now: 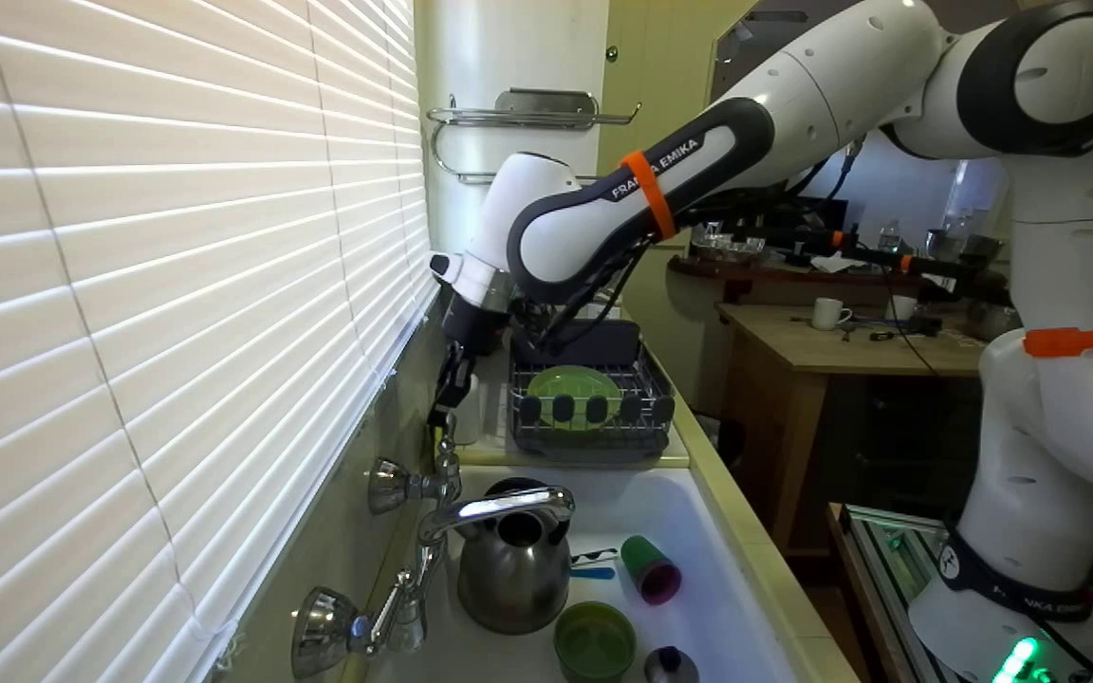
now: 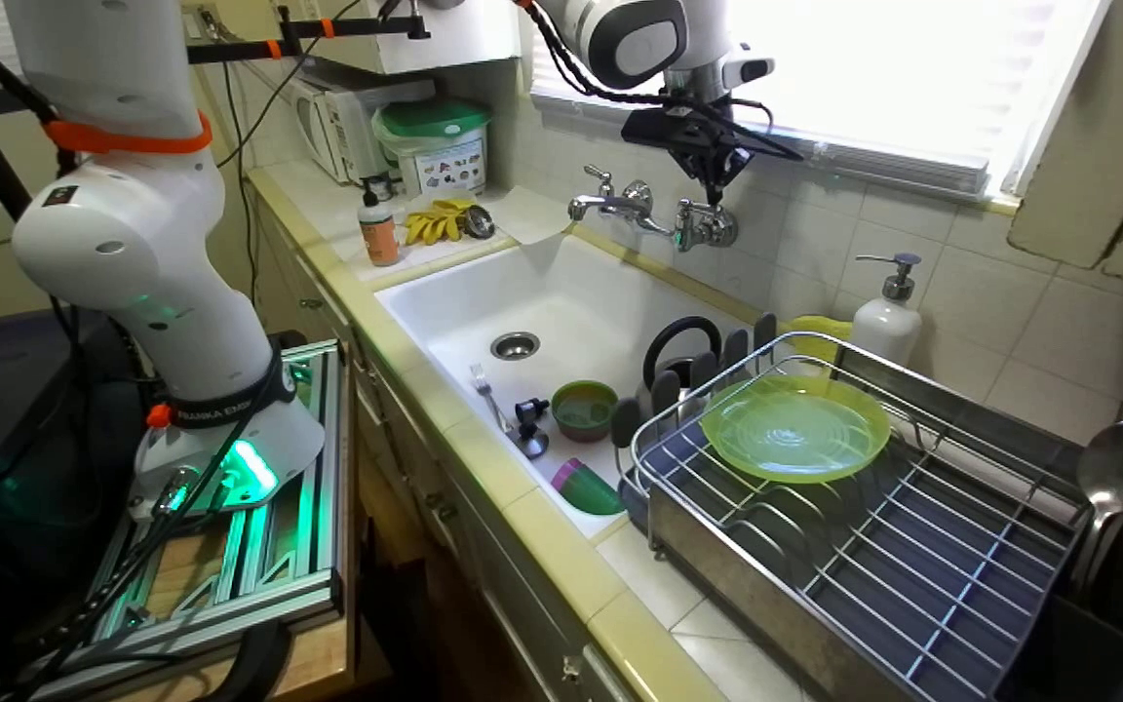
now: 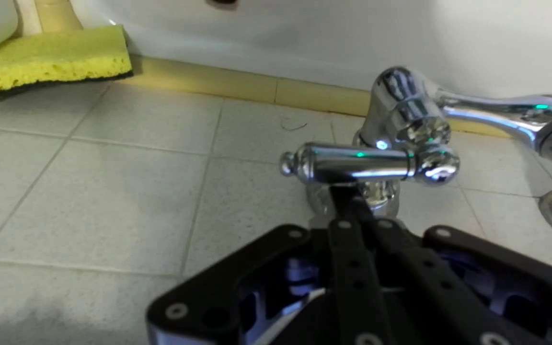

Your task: Push both faucet handles forwards.

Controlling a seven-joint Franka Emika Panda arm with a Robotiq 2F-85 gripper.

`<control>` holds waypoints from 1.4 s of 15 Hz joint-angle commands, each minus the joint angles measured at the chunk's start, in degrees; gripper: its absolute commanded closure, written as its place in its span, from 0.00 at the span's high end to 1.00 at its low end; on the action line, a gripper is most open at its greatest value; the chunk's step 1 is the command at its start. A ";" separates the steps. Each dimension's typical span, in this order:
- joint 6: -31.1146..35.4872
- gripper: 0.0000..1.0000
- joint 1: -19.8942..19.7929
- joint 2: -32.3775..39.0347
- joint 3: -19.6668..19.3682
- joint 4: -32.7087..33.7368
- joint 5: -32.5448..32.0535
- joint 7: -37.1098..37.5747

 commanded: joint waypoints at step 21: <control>-5.55 0.00 0.15 -0.91 -1.50 4.45 -3.26 1.51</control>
